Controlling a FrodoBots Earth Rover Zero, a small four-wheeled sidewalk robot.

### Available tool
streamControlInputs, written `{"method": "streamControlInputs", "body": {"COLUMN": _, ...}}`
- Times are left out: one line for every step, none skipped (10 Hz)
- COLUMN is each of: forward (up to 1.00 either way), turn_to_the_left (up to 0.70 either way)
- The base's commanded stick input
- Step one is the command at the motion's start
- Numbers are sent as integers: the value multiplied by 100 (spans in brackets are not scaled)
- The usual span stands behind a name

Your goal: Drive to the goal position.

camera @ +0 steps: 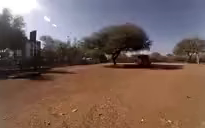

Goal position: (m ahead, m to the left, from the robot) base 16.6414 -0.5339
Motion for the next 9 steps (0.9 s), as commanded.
{"method": "streamControlInputs", "body": {"forward": 100, "turn_to_the_left": 27}}
{"method": "streamControlInputs", "body": {"forward": 100, "turn_to_the_left": 27}}
{"method": "streamControlInputs", "body": {"forward": 100, "turn_to_the_left": 27}}
{"method": "streamControlInputs", "body": {"forward": 100, "turn_to_the_left": 0}}
{"method": "streamControlInputs", "body": {"forward": 100, "turn_to_the_left": 0}}
{"method": "streamControlInputs", "body": {"forward": 100, "turn_to_the_left": 0}}
{"method": "streamControlInputs", "body": {"forward": 100, "turn_to_the_left": 0}}
{"method": "streamControlInputs", "body": {"forward": 100, "turn_to_the_left": 0}}
{"method": "streamControlInputs", "body": {"forward": 100, "turn_to_the_left": 0}}
